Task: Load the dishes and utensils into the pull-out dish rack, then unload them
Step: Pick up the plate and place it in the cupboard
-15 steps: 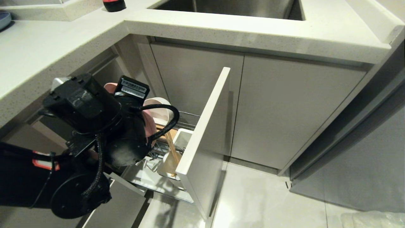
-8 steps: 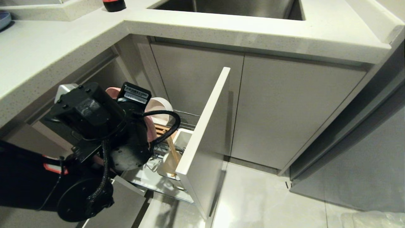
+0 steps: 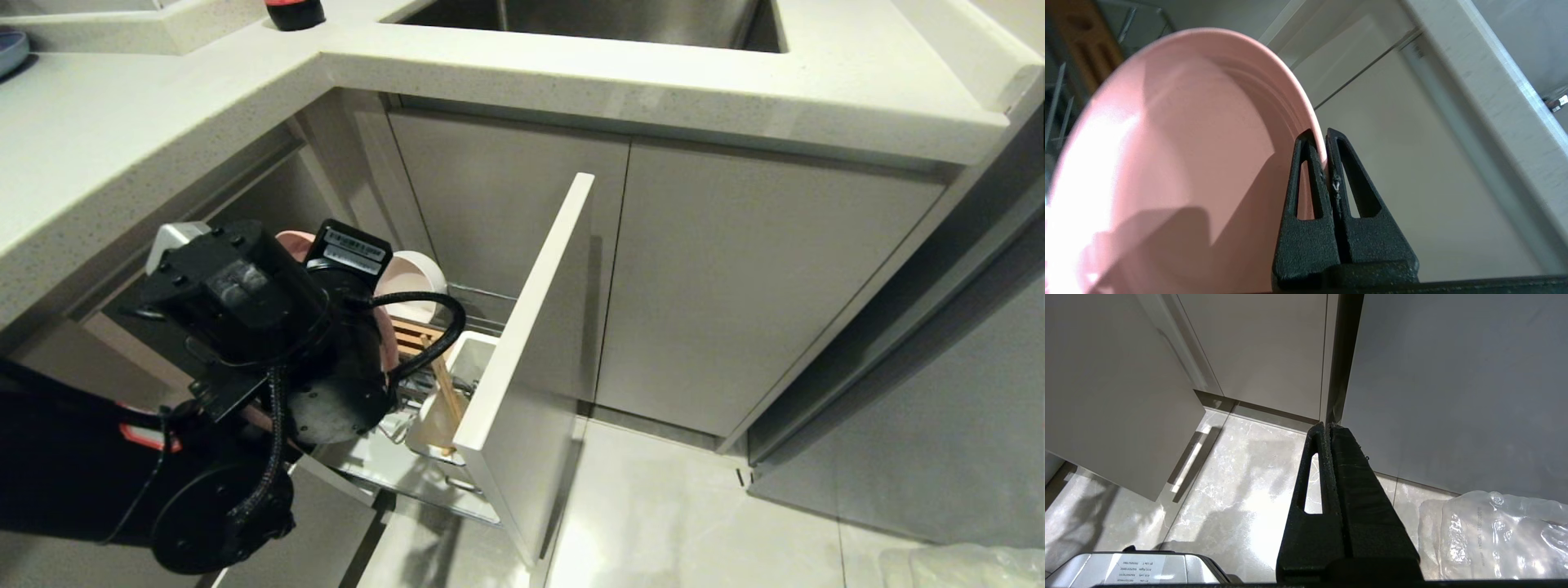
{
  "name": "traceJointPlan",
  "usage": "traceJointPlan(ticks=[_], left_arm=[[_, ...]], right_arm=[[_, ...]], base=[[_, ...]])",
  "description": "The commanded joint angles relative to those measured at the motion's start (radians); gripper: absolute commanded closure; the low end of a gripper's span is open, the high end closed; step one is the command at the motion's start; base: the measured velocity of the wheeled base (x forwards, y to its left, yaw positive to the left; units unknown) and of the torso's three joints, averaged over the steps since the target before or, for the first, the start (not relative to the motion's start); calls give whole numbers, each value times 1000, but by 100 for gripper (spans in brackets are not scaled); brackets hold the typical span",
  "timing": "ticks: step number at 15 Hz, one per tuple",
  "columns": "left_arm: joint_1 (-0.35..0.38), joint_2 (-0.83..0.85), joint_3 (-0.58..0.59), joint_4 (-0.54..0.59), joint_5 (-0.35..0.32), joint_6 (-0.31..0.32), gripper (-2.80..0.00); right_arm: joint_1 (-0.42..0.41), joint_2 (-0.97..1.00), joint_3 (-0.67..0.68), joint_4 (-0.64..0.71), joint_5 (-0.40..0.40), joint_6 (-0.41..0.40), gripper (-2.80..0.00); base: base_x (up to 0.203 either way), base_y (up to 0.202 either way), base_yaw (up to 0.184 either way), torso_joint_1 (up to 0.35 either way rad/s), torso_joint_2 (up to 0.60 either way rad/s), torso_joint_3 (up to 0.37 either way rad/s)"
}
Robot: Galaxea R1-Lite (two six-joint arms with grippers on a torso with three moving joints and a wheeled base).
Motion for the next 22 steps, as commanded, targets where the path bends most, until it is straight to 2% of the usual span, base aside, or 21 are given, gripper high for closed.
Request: traceJointPlan(ticks=[1, 6, 22], left_arm=[[-3, -21, -22, 0, 6, 3, 0], [-8, -43, -43, 2, 6, 30, 0], [-8, 4, 23, -65, -4, -22, 0]], right_arm=[[0, 0, 0, 0, 0, 0, 0], [0, -1, 0, 0, 0, 0, 0], [0, -1, 0, 0, 0, 0, 0]], base=[[0, 0, 0, 0, 0, 0], [0, 0, 0, 0, 0, 0], [0, 0, 0, 0, 0, 0]])
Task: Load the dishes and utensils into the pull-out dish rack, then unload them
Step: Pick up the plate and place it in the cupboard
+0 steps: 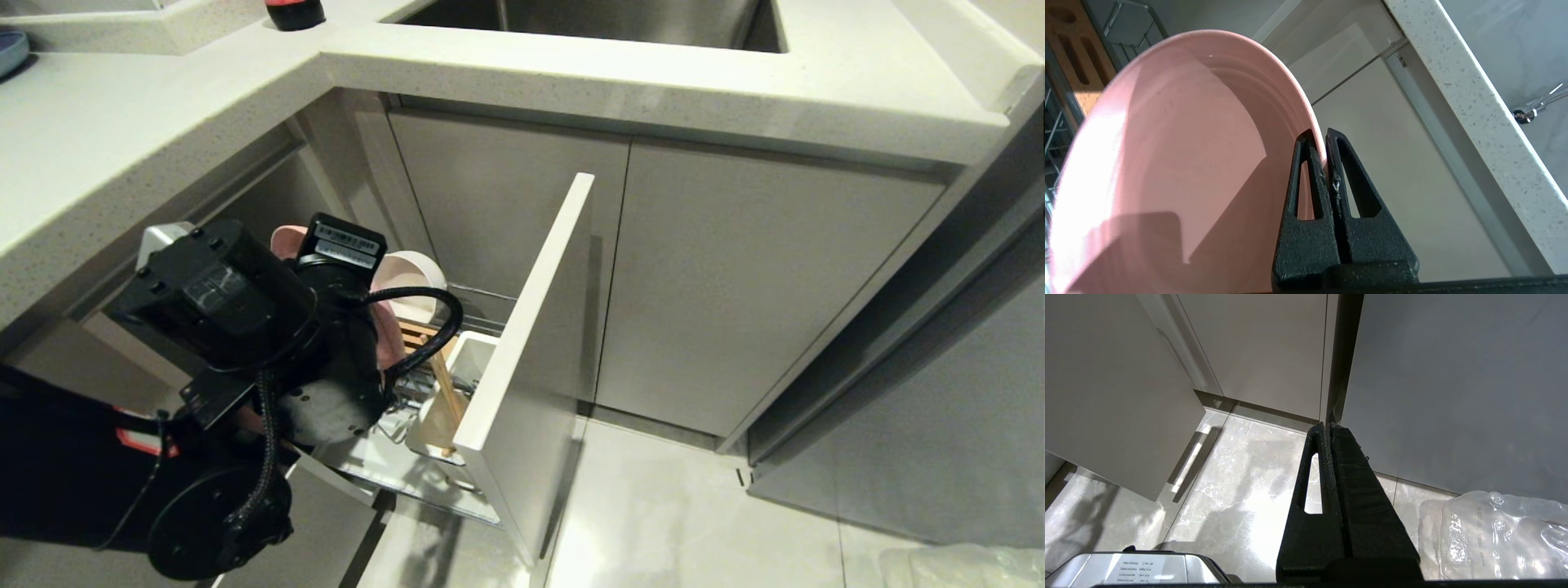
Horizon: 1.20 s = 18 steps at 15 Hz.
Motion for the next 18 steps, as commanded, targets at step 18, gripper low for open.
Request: traceJointPlan(ticks=[18], left_arm=[[-5, 3, -7, -24, -13, -17, 0]], right_arm=[[0, -1, 0, 0, 0, 0, 0]], base=[[0, 0, 0, 0, 0, 0]])
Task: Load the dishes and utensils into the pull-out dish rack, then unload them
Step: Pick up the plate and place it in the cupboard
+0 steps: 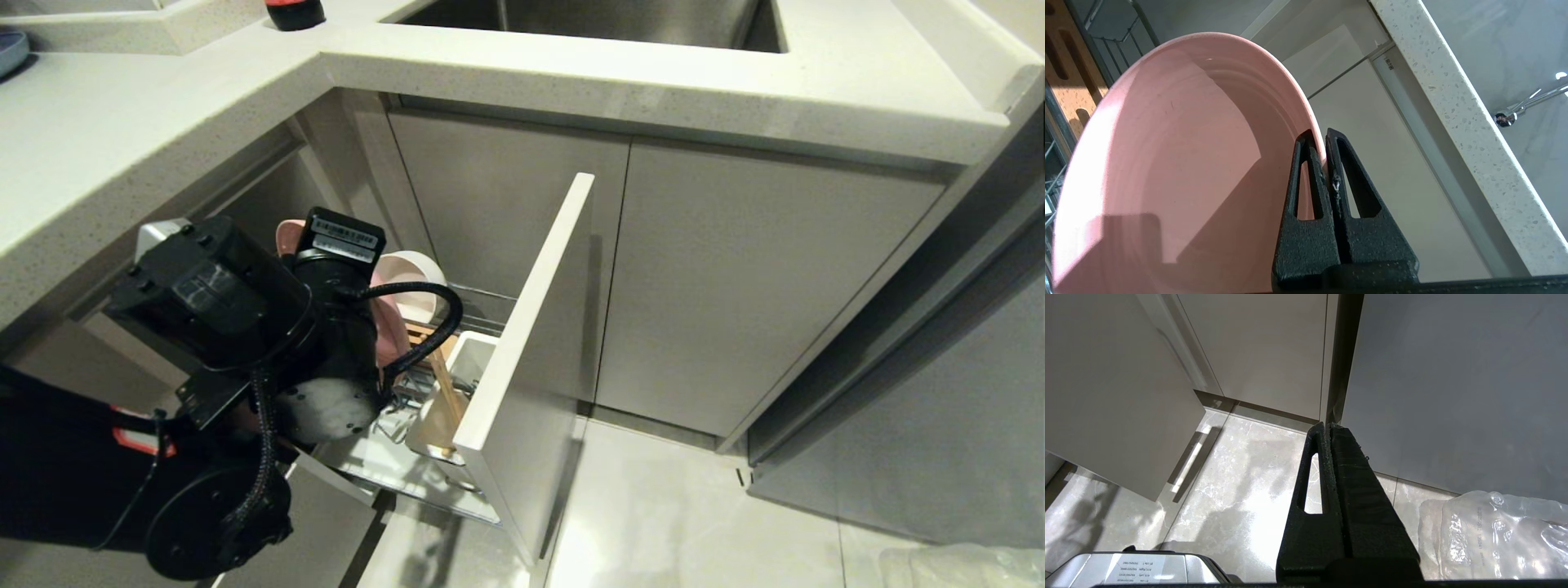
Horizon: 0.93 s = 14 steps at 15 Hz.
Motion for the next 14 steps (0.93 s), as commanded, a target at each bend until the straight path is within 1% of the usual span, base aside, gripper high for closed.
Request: traceJointPlan(ticks=[1, 5, 14], left_arm=[[0, 13, 0, -12, 5, -5, 0], [0, 33, 9, -25, 2, -24, 0], [18, 50, 46, -25, 3, -23, 0]], right_arm=[[0, -1, 0, 0, 0, 0, 0], [0, -1, 0, 0, 0, 0, 0], [0, -1, 0, 0, 0, 0, 0]], base=[[0, 0, 0, 0, 0, 0], [0, 0, 0, 0, 0, 0], [0, 0, 0, 0, 0, 0]])
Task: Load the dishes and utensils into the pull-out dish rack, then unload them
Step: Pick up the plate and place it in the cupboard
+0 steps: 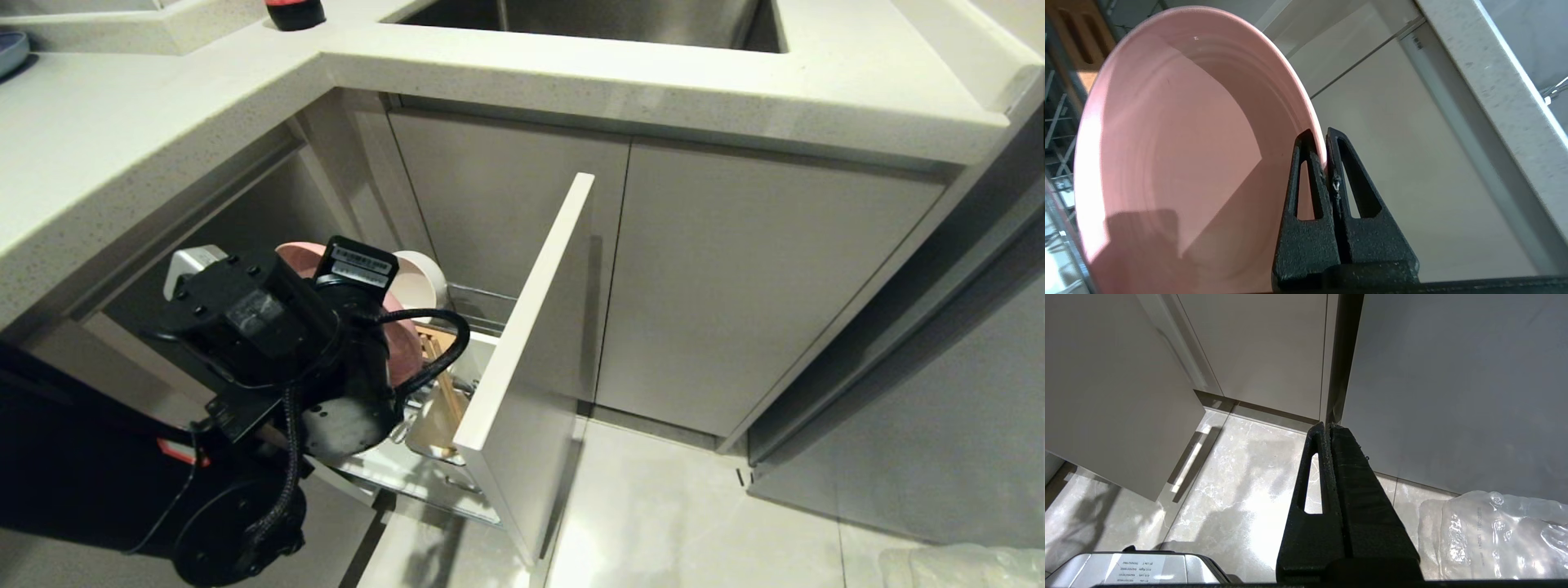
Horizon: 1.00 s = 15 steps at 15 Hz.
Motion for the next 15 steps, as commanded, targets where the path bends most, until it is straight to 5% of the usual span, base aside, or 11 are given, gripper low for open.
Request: traceJointPlan(ticks=[1, 15], left_arm=[[6, 6, 7, -7, 6, -2, 0], [23, 126, 1, 1, 1, 4, 0]], right_arm=[[0, -1, 0, 0, 0, -1, 0], [0, 1, 0, 0, 0, -1, 0]], base=[[0, 0, 0, 0, 0, 0], [0, 0, 0, 0, 0, 0]])
